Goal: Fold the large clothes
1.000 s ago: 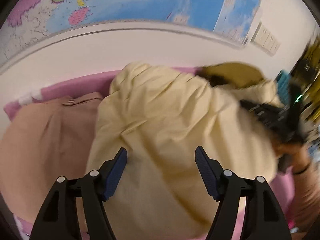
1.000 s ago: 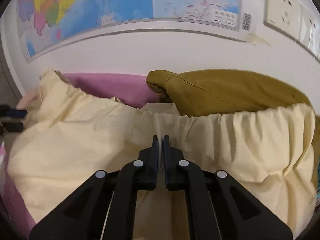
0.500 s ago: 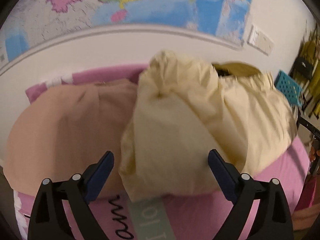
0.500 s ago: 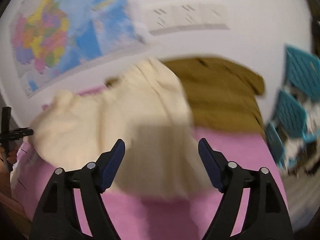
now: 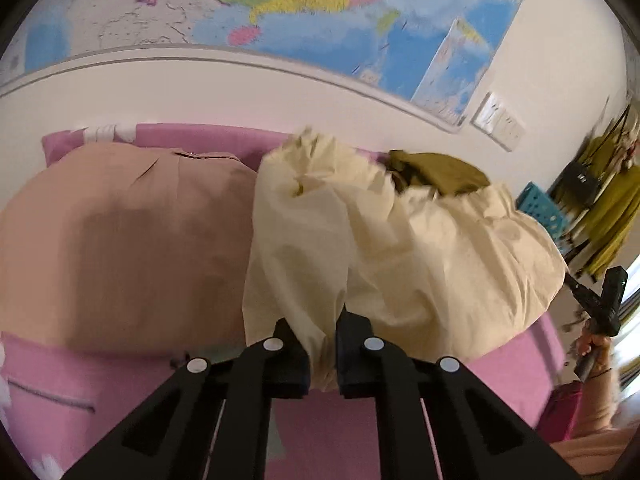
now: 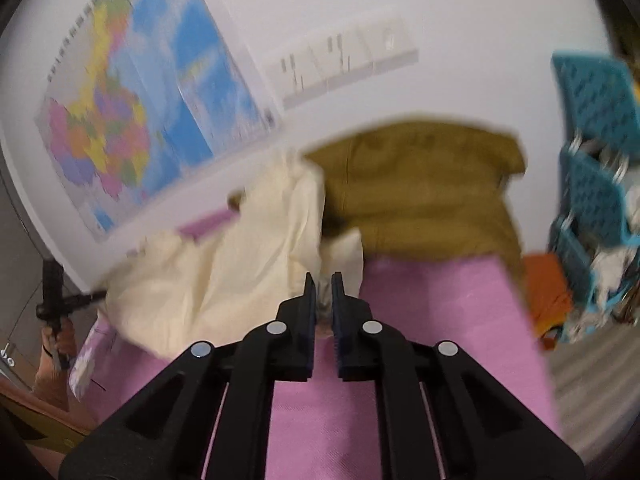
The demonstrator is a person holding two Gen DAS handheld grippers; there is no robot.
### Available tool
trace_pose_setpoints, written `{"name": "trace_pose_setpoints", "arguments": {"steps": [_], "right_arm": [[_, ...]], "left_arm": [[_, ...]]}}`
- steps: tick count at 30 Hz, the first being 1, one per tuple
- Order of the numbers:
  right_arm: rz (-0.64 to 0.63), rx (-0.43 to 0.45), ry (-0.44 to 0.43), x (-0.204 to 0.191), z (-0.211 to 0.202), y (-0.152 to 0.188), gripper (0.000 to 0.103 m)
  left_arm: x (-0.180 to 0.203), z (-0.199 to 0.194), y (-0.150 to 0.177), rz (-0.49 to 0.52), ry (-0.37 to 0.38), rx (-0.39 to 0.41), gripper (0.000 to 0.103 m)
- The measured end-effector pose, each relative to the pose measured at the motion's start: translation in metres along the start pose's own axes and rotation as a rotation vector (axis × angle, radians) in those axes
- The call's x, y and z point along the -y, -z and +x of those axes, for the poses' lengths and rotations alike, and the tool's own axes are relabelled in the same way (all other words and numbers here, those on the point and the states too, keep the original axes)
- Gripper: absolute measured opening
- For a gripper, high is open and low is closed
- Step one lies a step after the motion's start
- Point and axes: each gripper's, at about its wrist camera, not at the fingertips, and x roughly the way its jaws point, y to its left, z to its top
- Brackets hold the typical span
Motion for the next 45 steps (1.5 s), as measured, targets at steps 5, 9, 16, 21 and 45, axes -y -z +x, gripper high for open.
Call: {"name": "trace_pose_setpoints", "arguments": {"steps": [5, 9, 16, 21, 45], "right_arm": [[0.049, -0.044, 0.104, 0.028, 0.002, 0.006, 0.006], [0.095, -0.178, 0.201, 0.056, 0.047, 0.037, 0.009], [0.051, -0.039, 0.275, 0.028, 0.025, 0.016, 0.026], [-0.15, -0.062, 0.086, -0.058, 0.051, 0.009, 0.06], [-0.371, -0.292, 0.083, -0.136, 0.213, 0.032, 0.007]], "left_arm": [[-0.006, 0.015, 0.038, -0.073, 0.048, -0.113, 0.008], [-0.023, 0.038, 0.058, -0.146, 0.038, -0.152, 0.021], [0.015, 0.009, 0.041, 0.013, -0.209, -0.056, 0.064], [0.056, 0.01, 0.021, 0.161, -0.209, 0.01, 0.074], [0.079, 0.133, -0.006, 0.277, -0.324, -0.093, 0.063]]}}
